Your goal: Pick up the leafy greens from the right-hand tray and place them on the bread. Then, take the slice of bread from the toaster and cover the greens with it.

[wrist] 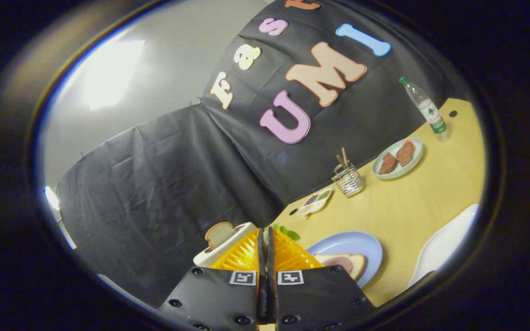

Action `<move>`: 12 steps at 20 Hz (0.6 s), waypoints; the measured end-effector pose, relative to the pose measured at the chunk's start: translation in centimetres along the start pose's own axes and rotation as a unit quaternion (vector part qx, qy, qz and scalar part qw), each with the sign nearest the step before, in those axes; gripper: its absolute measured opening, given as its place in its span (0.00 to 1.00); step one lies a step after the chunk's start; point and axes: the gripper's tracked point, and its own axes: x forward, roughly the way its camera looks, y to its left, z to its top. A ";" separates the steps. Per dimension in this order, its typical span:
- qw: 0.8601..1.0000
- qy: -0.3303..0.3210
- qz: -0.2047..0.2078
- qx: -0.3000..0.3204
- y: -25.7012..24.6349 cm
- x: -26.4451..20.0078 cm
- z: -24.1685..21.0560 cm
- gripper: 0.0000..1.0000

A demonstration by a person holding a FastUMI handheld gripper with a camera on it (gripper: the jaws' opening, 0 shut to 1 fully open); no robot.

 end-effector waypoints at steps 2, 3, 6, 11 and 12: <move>1.000 0.008 0.002 0.007 -0.7 1.1 -1.3 0.03; 1.000 0.013 -0.008 0.006 -1.4 1.5 -1.9 0.03; 0.999 0.028 -0.046 -0.004 -4.0 2.2 -2.8 0.03; 0.993 0.048 -0.102 -0.034 -7.3 2.0 -3.8 0.03; 0.992 0.053 -0.109 -0.037 -7.7 2.0 -4.1 0.03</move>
